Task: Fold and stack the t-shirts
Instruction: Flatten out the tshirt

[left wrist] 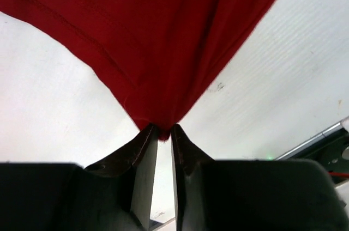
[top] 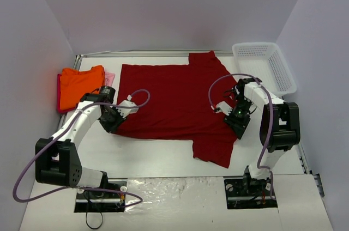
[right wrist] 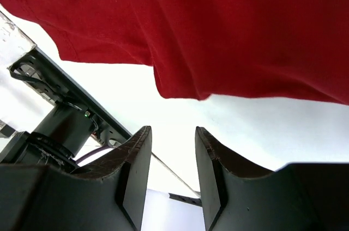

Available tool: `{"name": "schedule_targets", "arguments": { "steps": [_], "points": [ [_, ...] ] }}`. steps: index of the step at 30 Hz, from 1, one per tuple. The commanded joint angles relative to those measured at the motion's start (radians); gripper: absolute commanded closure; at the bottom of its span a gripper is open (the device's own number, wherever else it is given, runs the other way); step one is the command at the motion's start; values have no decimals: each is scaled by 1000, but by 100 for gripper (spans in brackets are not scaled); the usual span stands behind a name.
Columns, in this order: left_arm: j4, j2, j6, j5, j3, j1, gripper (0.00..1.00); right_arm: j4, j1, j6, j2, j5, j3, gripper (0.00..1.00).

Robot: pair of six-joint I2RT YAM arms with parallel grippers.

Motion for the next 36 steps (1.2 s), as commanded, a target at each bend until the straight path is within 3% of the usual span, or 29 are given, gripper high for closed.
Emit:
{"name": "schedule_targets", "arguments": {
  "steps": [1,9,13,14,17,19,21,25,30,36],
  "points": [
    [-135,-55,68,27,88,0,83,-119,-7,-22,-10,-23,79,66],
    [-203,-120,59,93,184,0,78,-117,-6,-24,8,-54,178,65],
    [-120,-88,39,61,170,0,76,-61,-4,2,50,-83,260,63],
    [-43,-75,4,39,158,0,81,-42,-4,13,74,-88,282,65],
    [126,-3,-67,1,153,2,97,21,-6,73,145,-109,378,76],
    [182,78,-101,8,179,2,98,59,-7,128,189,-111,440,91],
    [219,182,-144,51,251,2,98,85,-4,166,263,-99,532,100],
    [254,371,-211,100,401,2,98,138,-4,255,387,-69,676,100],
    [260,597,-290,61,591,2,98,136,5,301,557,-31,878,100],
    [208,747,-307,30,747,2,98,136,9,297,648,16,943,100]
  ]
}}
